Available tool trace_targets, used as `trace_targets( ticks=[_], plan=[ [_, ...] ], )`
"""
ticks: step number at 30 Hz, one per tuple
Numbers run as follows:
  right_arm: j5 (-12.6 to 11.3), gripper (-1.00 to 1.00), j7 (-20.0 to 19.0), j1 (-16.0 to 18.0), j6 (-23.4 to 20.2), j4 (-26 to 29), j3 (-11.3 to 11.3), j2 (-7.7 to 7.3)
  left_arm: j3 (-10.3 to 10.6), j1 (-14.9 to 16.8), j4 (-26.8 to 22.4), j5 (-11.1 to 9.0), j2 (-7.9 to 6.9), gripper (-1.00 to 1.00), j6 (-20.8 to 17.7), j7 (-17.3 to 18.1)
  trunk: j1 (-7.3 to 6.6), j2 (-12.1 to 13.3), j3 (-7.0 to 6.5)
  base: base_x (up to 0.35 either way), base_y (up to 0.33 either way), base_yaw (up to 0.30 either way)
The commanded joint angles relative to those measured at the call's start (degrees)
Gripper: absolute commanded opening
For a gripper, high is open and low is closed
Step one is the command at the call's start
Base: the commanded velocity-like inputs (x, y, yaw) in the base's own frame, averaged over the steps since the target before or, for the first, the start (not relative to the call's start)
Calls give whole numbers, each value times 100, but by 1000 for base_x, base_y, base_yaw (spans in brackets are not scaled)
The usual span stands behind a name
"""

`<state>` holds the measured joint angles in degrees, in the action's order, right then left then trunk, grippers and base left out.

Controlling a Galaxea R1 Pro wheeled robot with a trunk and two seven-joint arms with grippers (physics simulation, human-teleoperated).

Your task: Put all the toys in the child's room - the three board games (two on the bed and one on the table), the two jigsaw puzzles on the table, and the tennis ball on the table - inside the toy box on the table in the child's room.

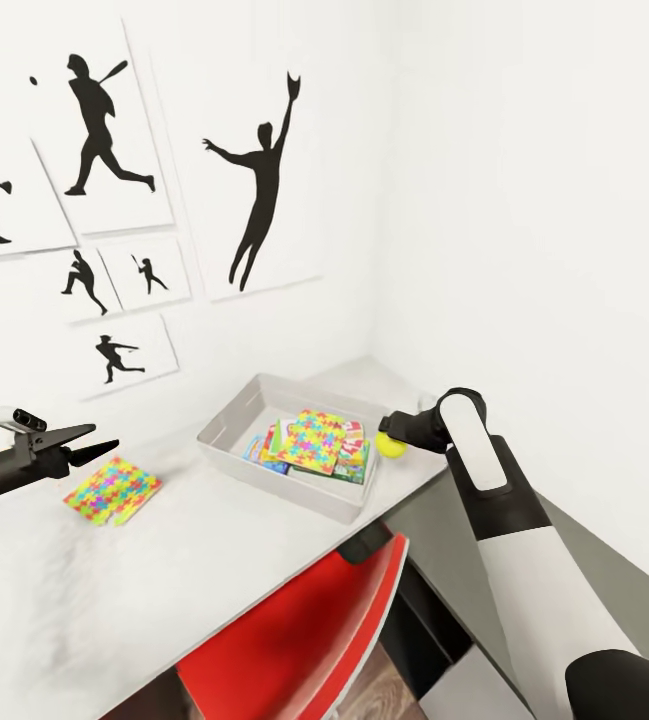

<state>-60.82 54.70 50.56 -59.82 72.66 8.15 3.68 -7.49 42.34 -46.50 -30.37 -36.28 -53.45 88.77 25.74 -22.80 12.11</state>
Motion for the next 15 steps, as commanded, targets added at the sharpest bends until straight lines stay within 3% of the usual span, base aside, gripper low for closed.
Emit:
trace_targets(
  ticks=[1, 15],
  plan=[
    [-56, -100, 67, 7, -12, 3, 3, 1, 3, 4, 0, -4, -2, 100, -61, 19, 5, -12, 12, 74, 48, 0],
    [-61, -100, 67, 7, -18, -11, 22, 12, 7, 4, 0, -4, -2, 100, -61, 17, 5, -12, 12, 11, 44, 0]
  ],
)
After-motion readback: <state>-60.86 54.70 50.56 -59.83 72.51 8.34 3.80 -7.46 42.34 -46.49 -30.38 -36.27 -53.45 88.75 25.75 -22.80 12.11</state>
